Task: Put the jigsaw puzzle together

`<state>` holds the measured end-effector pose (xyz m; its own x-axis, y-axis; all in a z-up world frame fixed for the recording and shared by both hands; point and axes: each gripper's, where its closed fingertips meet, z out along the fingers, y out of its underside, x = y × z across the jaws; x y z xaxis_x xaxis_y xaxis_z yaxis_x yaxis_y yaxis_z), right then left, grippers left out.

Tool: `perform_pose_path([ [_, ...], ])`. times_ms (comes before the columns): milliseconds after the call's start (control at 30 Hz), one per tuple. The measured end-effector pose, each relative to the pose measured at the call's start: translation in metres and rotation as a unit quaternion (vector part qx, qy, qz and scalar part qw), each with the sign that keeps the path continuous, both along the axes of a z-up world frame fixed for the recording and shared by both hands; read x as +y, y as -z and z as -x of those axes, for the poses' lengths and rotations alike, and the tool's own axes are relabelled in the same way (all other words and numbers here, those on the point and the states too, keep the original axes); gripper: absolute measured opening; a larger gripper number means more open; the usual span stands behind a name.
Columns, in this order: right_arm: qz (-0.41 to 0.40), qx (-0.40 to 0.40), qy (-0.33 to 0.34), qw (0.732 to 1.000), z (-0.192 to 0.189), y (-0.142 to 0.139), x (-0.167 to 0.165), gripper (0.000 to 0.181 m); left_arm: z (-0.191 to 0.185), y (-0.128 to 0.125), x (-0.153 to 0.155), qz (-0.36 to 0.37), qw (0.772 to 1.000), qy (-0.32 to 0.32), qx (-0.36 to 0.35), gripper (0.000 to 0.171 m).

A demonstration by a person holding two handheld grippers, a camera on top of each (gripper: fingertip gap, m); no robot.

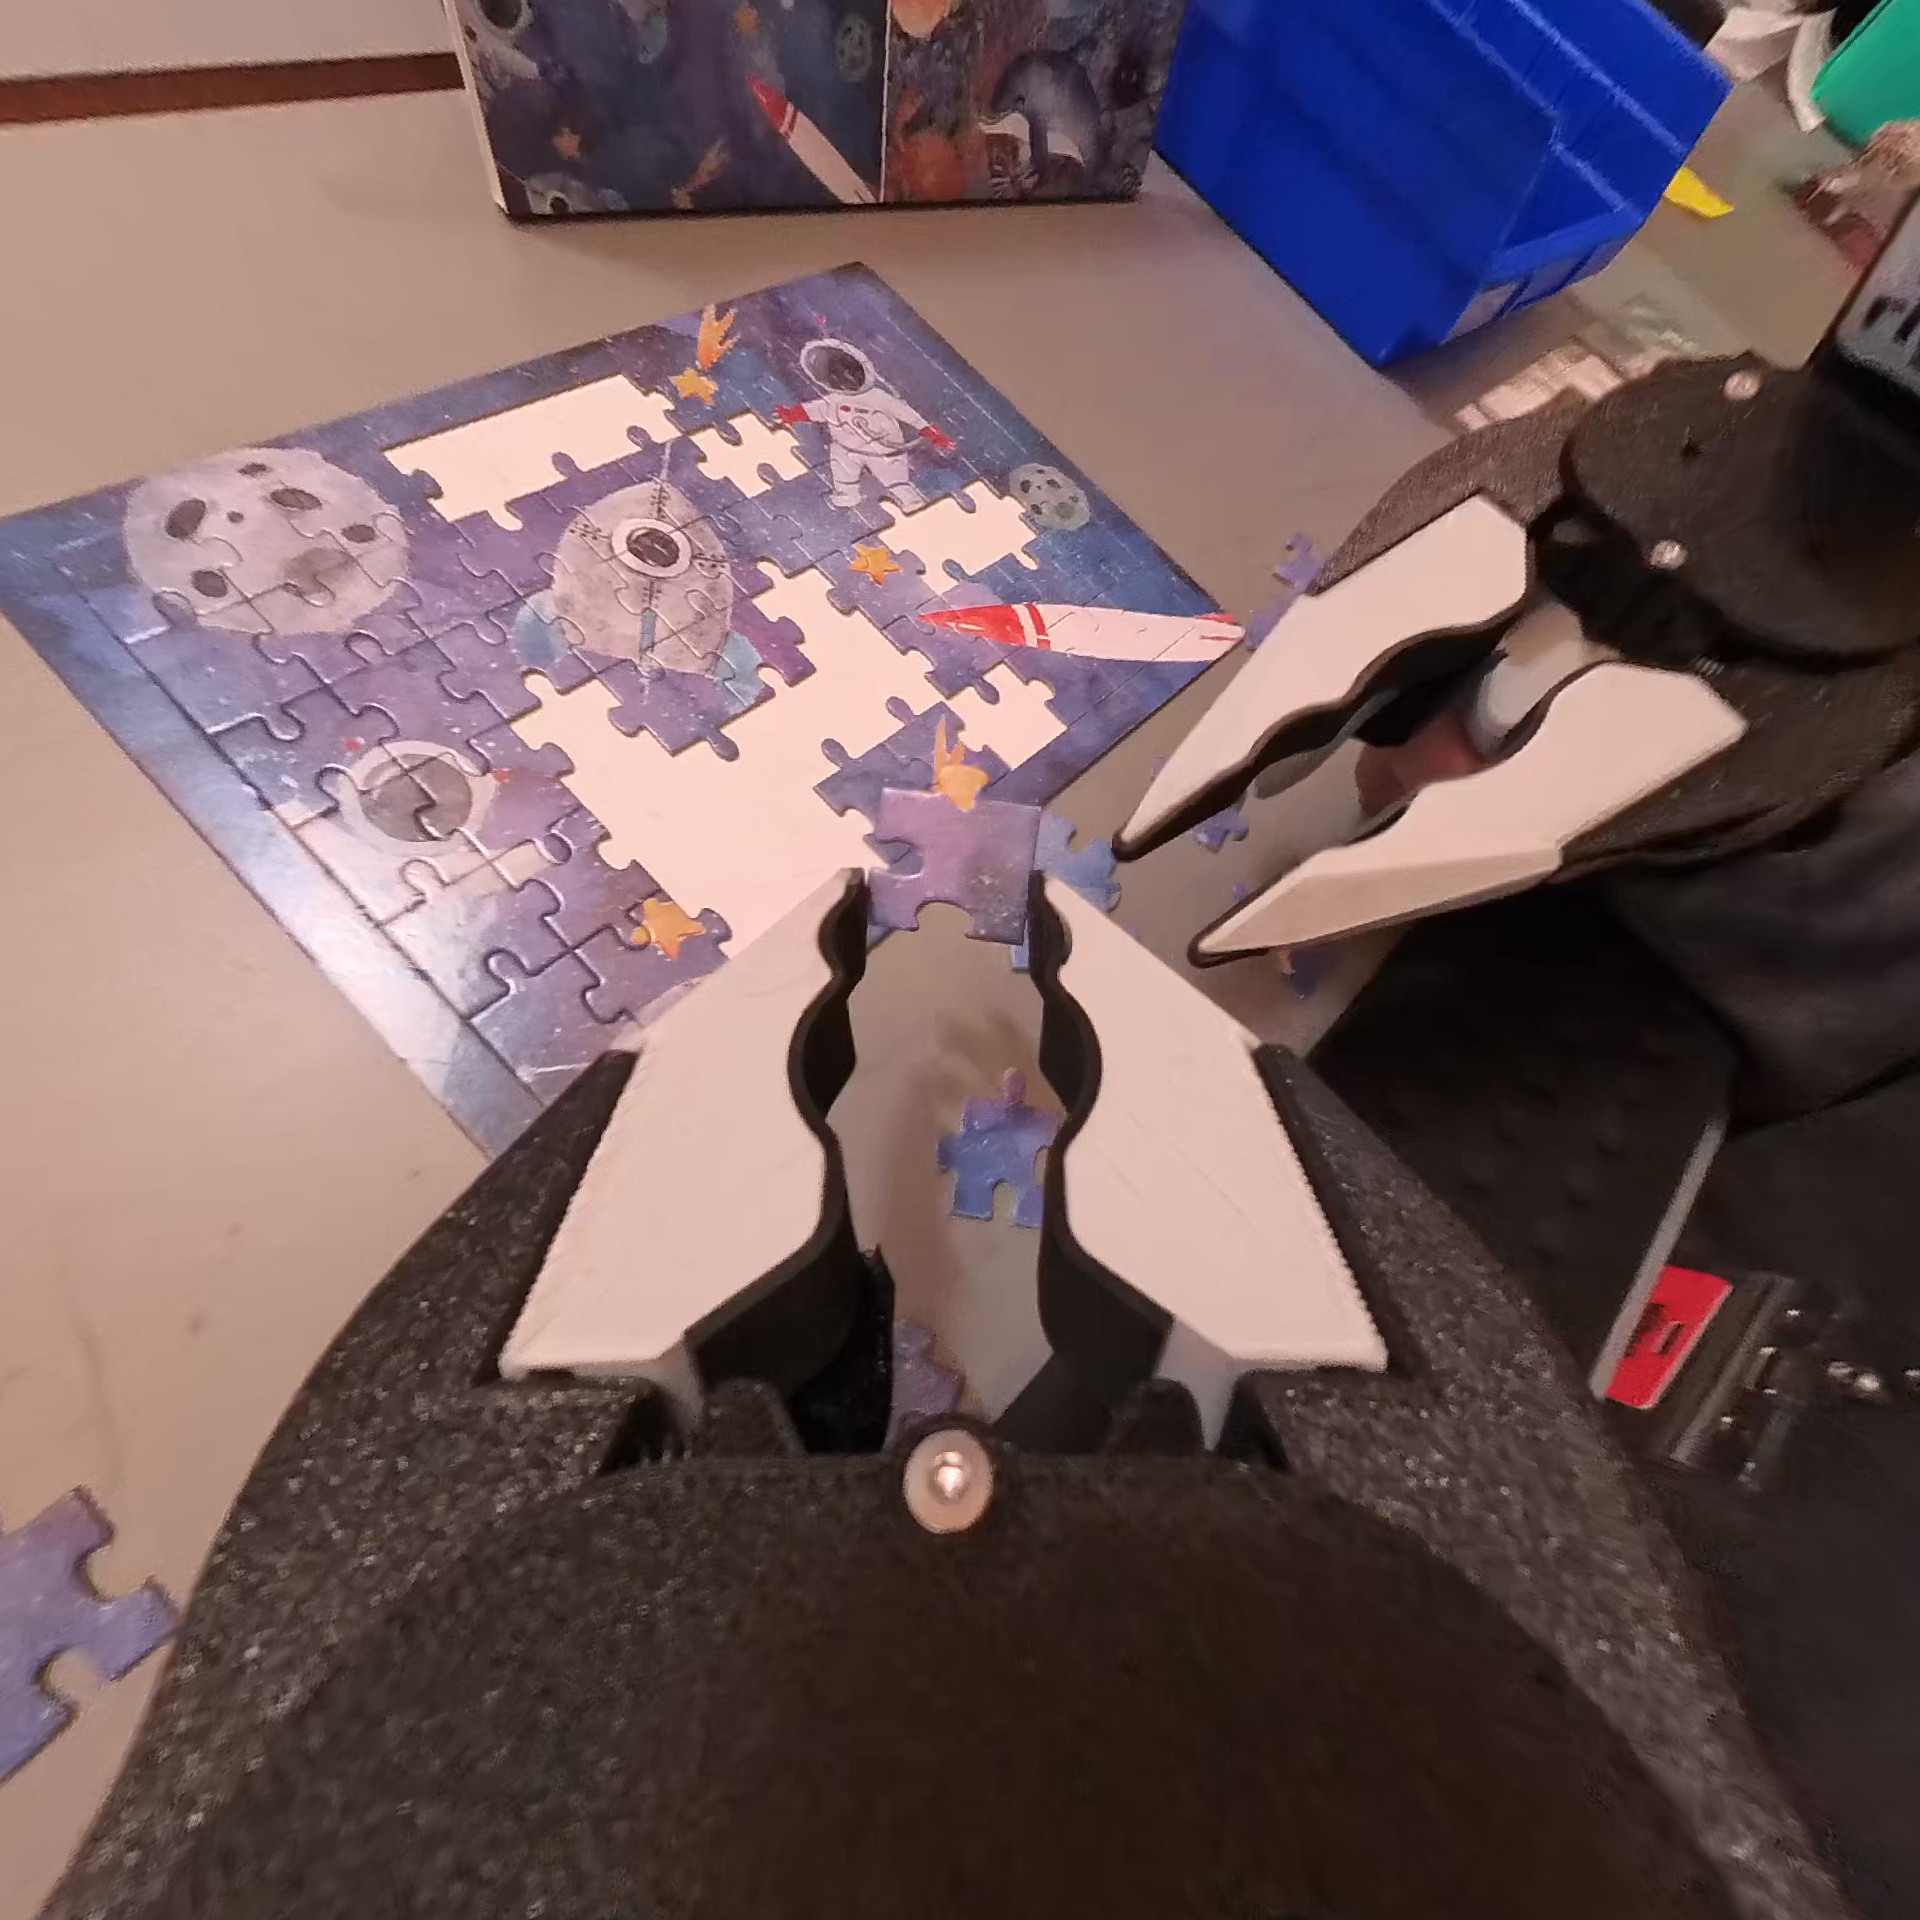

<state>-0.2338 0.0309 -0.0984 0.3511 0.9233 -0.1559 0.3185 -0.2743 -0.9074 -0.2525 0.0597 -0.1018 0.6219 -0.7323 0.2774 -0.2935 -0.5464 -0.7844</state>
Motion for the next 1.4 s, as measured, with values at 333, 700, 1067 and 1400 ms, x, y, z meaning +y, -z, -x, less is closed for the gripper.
perform_pose_path([
  [333,0.007,-0.014,0.028,0.999,0.006,0.008,0.010,0.023,0.008,0.014,0.000,-0.064,0.994,-0.019,0.087,0.031],
  [700,-0.021,-0.095,0.054,0.994,-0.004,0.036,0.020,0.022,0.016,0.038,-0.002,-0.123,0.968,0.010,0.218,0.031],
  [1067,0.157,0.128,0.029,0.979,-0.015,-0.012,0.020,0.033,-0.018,0.009,-0.024,-0.209,0.955,0.084,0.192,0.031],
  [1400,0.225,0.095,0.021,0.969,-0.013,0.012,0.015,0.025,-0.022,0.009,-0.028,-0.235,0.941,0.102,0.222,0.031],
])
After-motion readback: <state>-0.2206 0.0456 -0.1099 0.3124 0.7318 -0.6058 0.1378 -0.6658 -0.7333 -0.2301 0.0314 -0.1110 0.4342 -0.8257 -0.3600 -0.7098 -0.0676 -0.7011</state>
